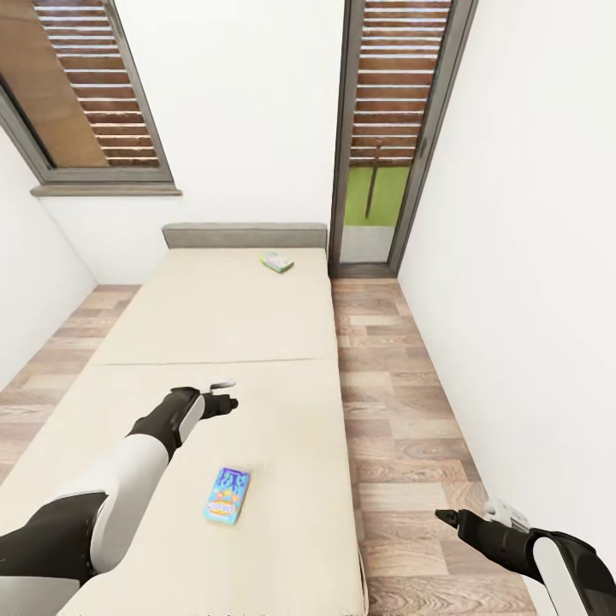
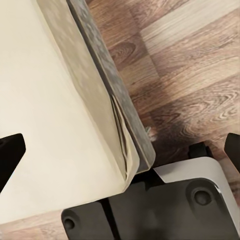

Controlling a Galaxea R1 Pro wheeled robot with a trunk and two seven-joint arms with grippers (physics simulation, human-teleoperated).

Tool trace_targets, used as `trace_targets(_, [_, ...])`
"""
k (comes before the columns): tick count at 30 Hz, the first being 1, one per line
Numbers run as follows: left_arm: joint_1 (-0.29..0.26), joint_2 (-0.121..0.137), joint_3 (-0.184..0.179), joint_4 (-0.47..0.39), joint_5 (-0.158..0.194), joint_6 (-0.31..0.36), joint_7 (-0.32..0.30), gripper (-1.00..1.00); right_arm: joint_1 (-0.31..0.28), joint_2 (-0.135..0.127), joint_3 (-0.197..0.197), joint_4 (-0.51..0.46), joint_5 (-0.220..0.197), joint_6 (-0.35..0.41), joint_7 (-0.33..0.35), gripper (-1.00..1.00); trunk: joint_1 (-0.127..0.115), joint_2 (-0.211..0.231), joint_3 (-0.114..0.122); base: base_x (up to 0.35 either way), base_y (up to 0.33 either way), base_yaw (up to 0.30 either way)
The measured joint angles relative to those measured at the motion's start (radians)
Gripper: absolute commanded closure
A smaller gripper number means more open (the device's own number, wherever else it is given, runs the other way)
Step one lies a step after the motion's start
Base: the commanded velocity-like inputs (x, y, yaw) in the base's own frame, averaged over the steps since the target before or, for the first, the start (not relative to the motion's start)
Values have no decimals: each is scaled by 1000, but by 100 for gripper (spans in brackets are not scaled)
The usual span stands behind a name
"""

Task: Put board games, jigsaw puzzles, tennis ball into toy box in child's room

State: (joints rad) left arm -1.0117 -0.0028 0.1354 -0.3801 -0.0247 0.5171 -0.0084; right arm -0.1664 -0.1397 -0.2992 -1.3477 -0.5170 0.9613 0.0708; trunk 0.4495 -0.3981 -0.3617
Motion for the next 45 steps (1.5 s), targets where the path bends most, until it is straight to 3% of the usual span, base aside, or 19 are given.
trace_targets(45, [0, 5, -6, 1, -7, -10, -1, -100, 0, -4, 0, 13, 0, 0, 3, -100, 0, 0, -73, 0, 0, 0])
